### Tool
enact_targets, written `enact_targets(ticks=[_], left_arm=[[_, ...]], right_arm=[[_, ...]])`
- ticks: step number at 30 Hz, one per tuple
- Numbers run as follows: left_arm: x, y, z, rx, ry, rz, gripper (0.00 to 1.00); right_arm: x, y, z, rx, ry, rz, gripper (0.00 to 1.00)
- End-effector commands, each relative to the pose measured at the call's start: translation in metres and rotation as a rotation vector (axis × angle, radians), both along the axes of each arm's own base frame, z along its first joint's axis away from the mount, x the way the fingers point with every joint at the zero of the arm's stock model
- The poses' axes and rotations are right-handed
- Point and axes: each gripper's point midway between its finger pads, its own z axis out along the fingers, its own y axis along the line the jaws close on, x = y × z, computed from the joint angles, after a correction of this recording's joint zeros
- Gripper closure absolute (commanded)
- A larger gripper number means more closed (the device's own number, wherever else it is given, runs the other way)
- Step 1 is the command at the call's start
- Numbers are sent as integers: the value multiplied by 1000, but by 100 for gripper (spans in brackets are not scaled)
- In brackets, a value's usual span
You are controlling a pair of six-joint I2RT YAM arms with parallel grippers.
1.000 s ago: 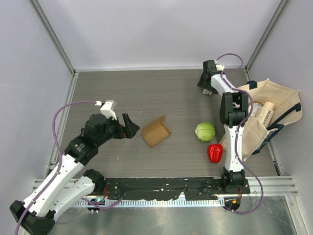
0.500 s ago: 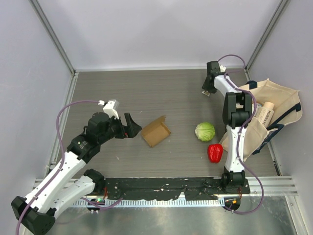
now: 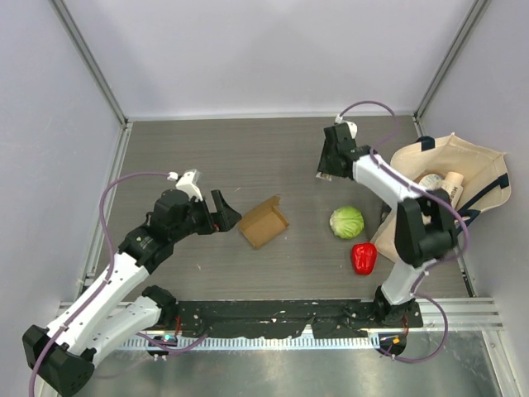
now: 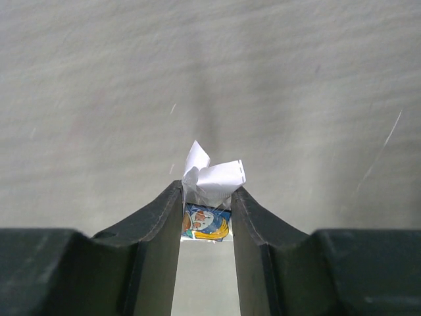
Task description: Fold the paper box
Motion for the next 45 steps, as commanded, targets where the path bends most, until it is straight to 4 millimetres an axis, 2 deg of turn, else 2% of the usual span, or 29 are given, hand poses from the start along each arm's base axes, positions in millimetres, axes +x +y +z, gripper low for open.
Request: enact_targets(ticks=[1,2,4,5,6,7,8,9,10,12,13,17,19,21,23,25,27,29,32,33,35,36,37,38,40,41,42,44,45], left_arm=[[8,-3,-4,-53,10,52,5],[8,-3,-7,-64,26,62,5],[9,-2,-13,-69,43,79,6],[9,-2,-17,-78,59,93,7],[11,-1,-18,-83,62,107,7],[10,0,-25,-80,77,118,8],[11,1,-29,-85,87,130,10],[11,0,-30,-104,97,145,11],[10,1,-38,-107,118,158,12],[9,1,-43,-139,146,183,16],[7,0,-48,-149,161,186,17],[2,0,-52,-192,185,208,20],[-2,3,-52,-197,194,214,21],[-6,7,-54,-187,201,226,21],[-9,10,-53,-189,206,236,21],[-11,12,-51,-194,199,242,21],[-10,14,-50,-195,194,254,21],[-9,14,-48,-194,191,254,21],[-6,13,-49,-178,203,255,16],[-1,16,-48,-162,191,280,16],[4,19,-53,-129,198,300,15],[9,21,-52,-109,192,308,16],[12,24,-53,-97,193,321,16],[14,25,-55,-85,197,328,17],[25,33,-62,-71,227,366,19],[29,30,-61,-90,232,359,25],[36,36,-67,-93,249,388,29],[48,38,-65,-129,242,415,39],[51,37,-74,-136,272,417,41]], right_arm=[[-55,20,36,6,-90,76,61],[-79,20,35,12,-94,99,61],[-108,45,39,53,-120,188,61],[-129,52,23,79,-88,223,61],[-149,74,39,127,-135,288,61],[-155,86,44,166,-169,316,61],[-170,96,38,211,-162,322,61],[-181,111,46,258,-186,350,61],[-181,125,57,322,-239,358,61],[-188,143,48,412,-234,332,61],[-191,161,54,465,-259,345,61],[-189,203,47,549,-271,303,60],[-182,212,38,545,-292,262,58],[-183,226,40,556,-298,266,57],[-181,231,26,533,-270,235,55],[-184,236,18,536,-261,230,48],[-186,234,8,511,-261,231,35],[-186,232,8,492,-269,250,30],[-188,217,18,418,-311,308,25],[-191,216,33,430,-333,353,25],[-182,192,35,365,-324,374,26],[-183,184,37,334,-317,438,26],[-172,161,40,317,-307,420,26],[-168,149,40,314,-283,428,27],[-168,132,35,320,-214,475,30],[-154,113,37,343,-208,444,34],[-152,111,40,377,-196,466,35],[-131,97,43,382,-199,427,41],[-125,94,40,370,-184,422,45]])
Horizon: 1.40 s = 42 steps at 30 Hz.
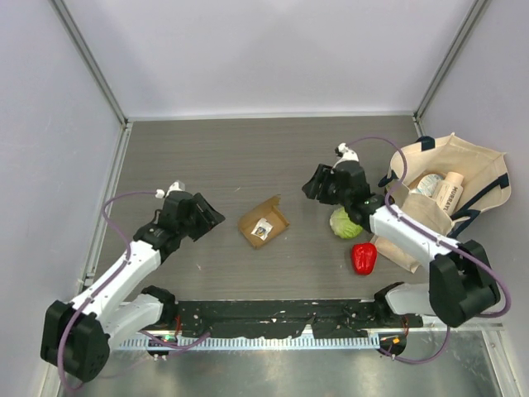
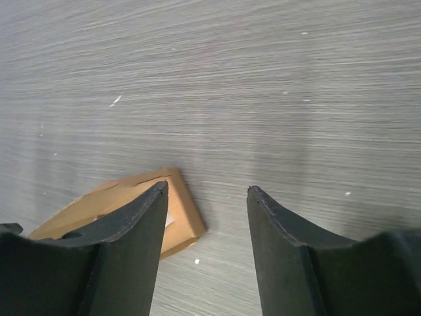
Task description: Fold the paper box
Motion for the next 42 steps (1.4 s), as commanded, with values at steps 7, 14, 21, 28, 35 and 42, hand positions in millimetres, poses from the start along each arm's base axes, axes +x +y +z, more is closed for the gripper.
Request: enact_targets(ticks=[7,14,21,28,35,42], left_arm=[[30,-27,-22,-137,93,-25,70],[26,-40,-30,-149,106,-60,70],[30,-63,-29,-165,127,-90,74],[29,-70,-28,-189,96,-42,78],[43,-76,-24,-168,79,-19,79],[29,-25,2,4,-79,34,43]], right_arm=[[51,26,-27,-55,146,221,76],[49,61,-45,-120,132,323,78],[36,73,-49,-151,119,314,79],[14,69,-61,-100,193,186,80],[-12,82,-45,0,167,140,81],[-5,30,-42,-257,44,268,53]])
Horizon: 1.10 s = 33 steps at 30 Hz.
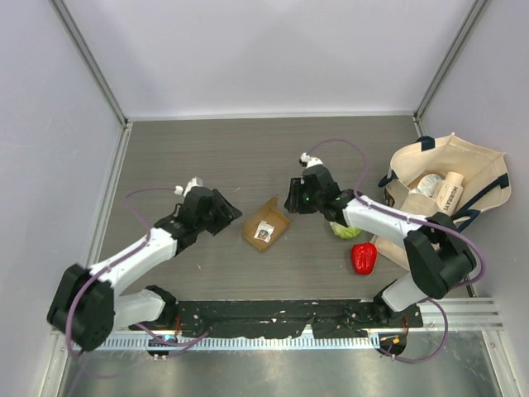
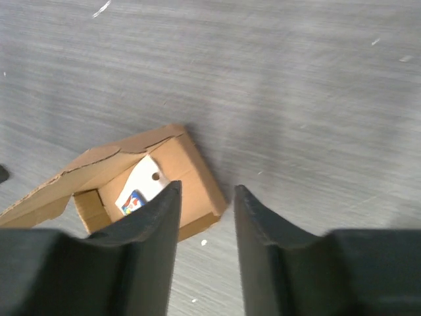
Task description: Fold the paper box
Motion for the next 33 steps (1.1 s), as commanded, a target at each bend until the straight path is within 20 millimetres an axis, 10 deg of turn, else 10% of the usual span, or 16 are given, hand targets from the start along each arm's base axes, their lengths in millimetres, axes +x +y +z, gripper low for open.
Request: enact_targets(ticks=[1,10,14,24,33], left_arm=[[-6,33,25,102,-155,35,40],[-47,13,53,15,-298,-248,37],[-57,5,63,36,-368,-328,47],[-62,-19,48,315,-412,-430,32],[-33,-31,41,417,-382,-391,40]], right_arm=[[13,-21,22,-87,-154,179,46],[-10,19,55,-37,-496,728,33],[4,30,57,-24,-648,755,37],[27,35,38,-98,-732,769,40],[42,42,39,-101,-768,752,43]])
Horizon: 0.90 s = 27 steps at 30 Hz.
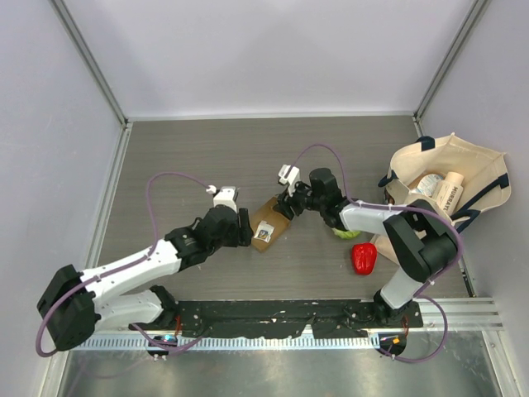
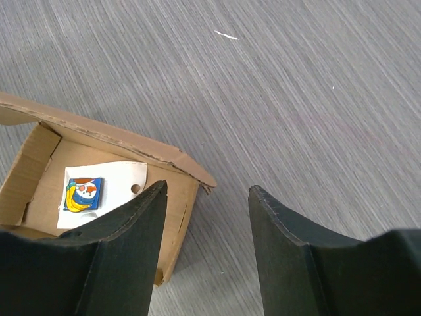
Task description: Fold the paper box
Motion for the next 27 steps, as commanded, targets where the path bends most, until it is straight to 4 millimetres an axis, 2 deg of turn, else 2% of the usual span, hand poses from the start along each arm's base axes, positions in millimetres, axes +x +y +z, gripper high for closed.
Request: enact_targets(ticks=[1,4,8,10,14,16,20,22,24,25,26,27], left_arm=[[24,-11,19,7,-71,35,42],[29,-19,15,19,-49,35,49],[33,-16,12,43,-40,67,59],[35,-17,12,48,-42,69,60],[39,-14,11,79,-40,88,64],[41,-13,9,101,-38,95,65],[44,-10,9,131,-42,108,66],[45,-9,10,139,-51,111,66],[48,-9,13,141,-57,118,65],[49,-7,14,149,-59,124,62],[50,-7,15,149,-61,128,60],[50,-8,14,151,-59,126,58]], right_arm=[[20,13,37,64,-136,13,43],[19,16,40,59,-133,38,49],[15,18,41,68,-128,62,62],[13,19,39,67,-121,69,65],[10,21,35,54,-121,61,78],[8,23,46,79,-154,57,83],[2,23,51,91,-173,21,99],[-4,26,60,95,-203,6,100],[-3,16,58,88,-204,-74,99],[-4,16,71,127,-227,-101,100],[-3,9,66,133,-201,-170,99],[-5,8,69,149,-202,-190,100]])
